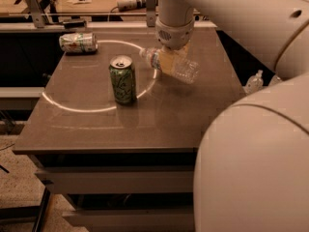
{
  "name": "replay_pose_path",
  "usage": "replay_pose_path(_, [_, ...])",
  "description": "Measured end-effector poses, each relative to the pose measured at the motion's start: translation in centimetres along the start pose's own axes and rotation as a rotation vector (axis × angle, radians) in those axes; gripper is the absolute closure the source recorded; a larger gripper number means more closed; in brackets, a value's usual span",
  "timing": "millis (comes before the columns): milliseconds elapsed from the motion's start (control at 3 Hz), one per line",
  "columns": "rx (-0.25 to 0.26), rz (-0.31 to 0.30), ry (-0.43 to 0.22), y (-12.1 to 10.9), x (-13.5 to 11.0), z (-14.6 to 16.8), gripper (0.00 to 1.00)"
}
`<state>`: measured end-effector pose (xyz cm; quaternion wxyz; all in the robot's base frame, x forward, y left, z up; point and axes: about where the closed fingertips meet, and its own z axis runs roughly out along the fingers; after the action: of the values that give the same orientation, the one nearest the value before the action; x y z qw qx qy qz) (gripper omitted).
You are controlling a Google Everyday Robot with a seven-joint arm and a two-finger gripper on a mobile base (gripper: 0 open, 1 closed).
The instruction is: Knock coke can over
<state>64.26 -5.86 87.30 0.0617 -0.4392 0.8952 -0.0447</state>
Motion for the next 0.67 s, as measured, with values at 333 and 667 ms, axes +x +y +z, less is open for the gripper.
replay_pose_path(333, [0.125, 0.11, -0.108, -0.4, 2.2, -3.9, 1.0])
replay_pose_path(667, [0.25, 0.227, -0.263, 0.0, 6.0, -7.8, 1.0])
